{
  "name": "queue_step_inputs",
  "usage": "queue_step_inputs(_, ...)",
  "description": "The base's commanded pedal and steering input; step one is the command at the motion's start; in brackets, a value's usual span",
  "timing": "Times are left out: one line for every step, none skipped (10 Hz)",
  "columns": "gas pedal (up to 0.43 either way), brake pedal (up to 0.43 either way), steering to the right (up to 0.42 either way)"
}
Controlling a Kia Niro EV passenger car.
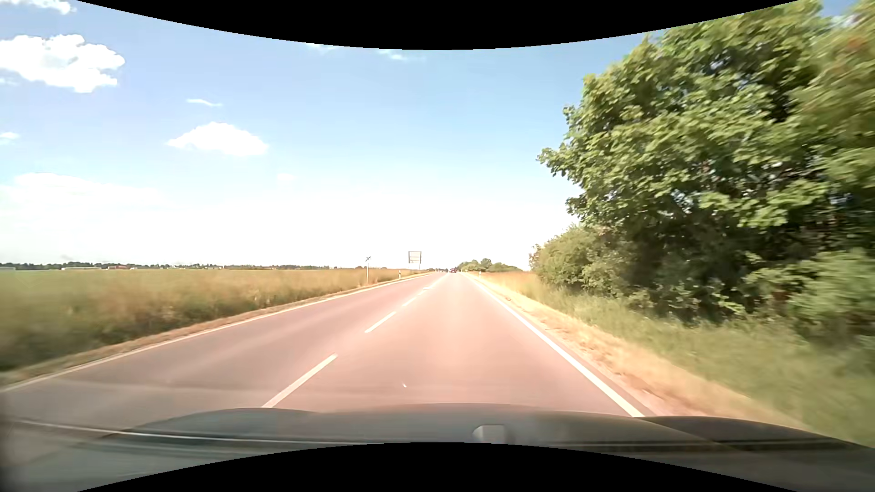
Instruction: Follow the waypoints while adhering to traffic rules and regulations
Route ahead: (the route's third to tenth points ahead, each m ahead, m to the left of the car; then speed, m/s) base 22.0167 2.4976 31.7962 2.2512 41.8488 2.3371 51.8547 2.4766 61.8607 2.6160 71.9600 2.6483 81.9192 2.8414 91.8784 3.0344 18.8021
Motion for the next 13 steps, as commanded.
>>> queue_step_inputs(0.268,0.006,-0.003)
queue_step_inputs(0.268,0.006,-0.003)
queue_step_inputs(0.280,0.006,-0.003)
queue_step_inputs(0.280,0.006,-0.003)
queue_step_inputs(0.287,0.006,-0.003)
queue_step_inputs(0.311,0.006,-0.003)
queue_step_inputs(0.319,0.006,-0.001)
queue_step_inputs(0.331,0.006,-0.001)
queue_step_inputs(0.331,0.006,-0.001)
queue_step_inputs(0.331,0.006,-0.001)
queue_step_inputs(0.331,0.006,-0.001)
queue_step_inputs(0.331,0.006,-0.001)
queue_step_inputs(0.331,0.006,-0.001)
